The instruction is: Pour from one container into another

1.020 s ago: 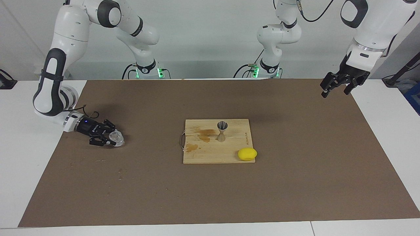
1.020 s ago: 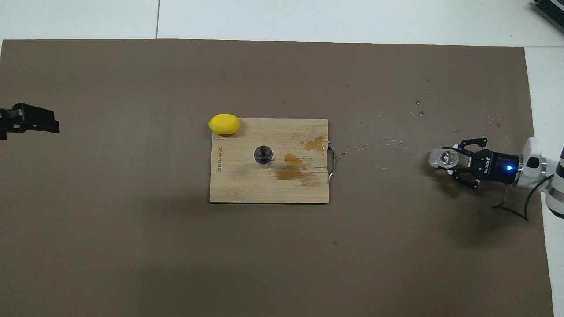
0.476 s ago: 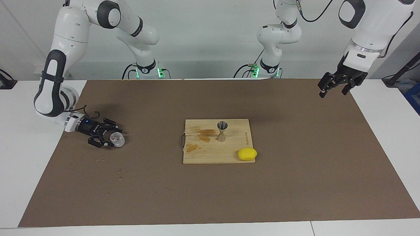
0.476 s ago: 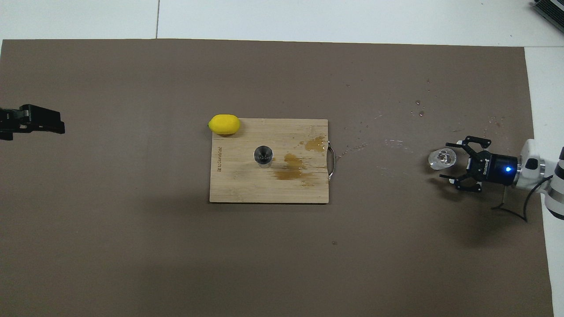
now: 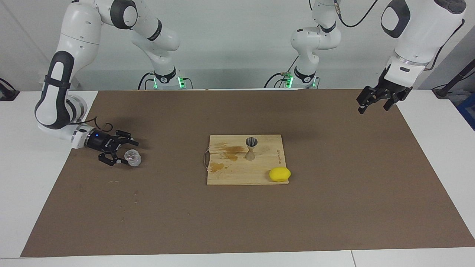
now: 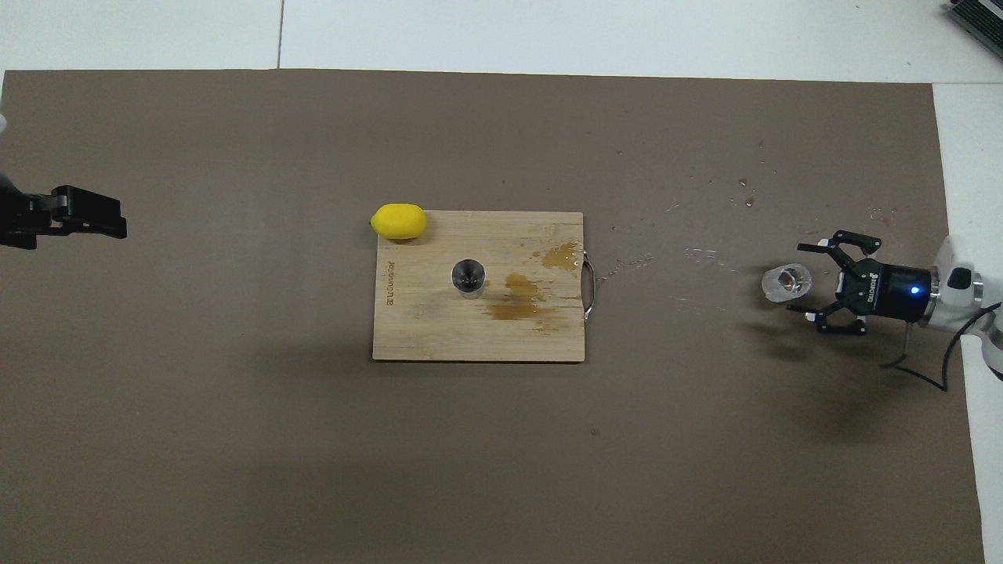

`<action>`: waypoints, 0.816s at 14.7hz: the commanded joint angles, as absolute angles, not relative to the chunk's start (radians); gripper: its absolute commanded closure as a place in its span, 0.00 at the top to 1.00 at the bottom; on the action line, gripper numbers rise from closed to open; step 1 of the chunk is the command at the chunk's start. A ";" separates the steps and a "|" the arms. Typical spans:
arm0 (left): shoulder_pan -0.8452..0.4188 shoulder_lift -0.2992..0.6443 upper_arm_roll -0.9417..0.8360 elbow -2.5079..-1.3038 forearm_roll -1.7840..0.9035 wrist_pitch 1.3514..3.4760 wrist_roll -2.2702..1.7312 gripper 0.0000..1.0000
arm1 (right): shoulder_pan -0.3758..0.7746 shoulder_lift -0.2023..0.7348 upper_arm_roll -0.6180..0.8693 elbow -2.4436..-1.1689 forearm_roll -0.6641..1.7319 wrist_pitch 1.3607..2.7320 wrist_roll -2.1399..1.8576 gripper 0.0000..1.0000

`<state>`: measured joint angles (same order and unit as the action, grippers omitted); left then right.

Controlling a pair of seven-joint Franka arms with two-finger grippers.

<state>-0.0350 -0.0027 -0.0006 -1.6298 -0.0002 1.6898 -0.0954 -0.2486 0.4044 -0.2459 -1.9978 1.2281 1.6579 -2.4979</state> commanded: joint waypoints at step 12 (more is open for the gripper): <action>-0.031 -0.018 -0.005 -1.635 0.012 1.689 -0.107 1.00 | 0.067 0.112 -0.244 -1.979 0.771 2.248 -1.311 1.00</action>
<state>-0.0342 -0.0048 -0.0005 -1.6299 -0.0002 1.6900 -0.0954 0.0376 0.1149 -0.2441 -1.9886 0.8602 2.1926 -1.4657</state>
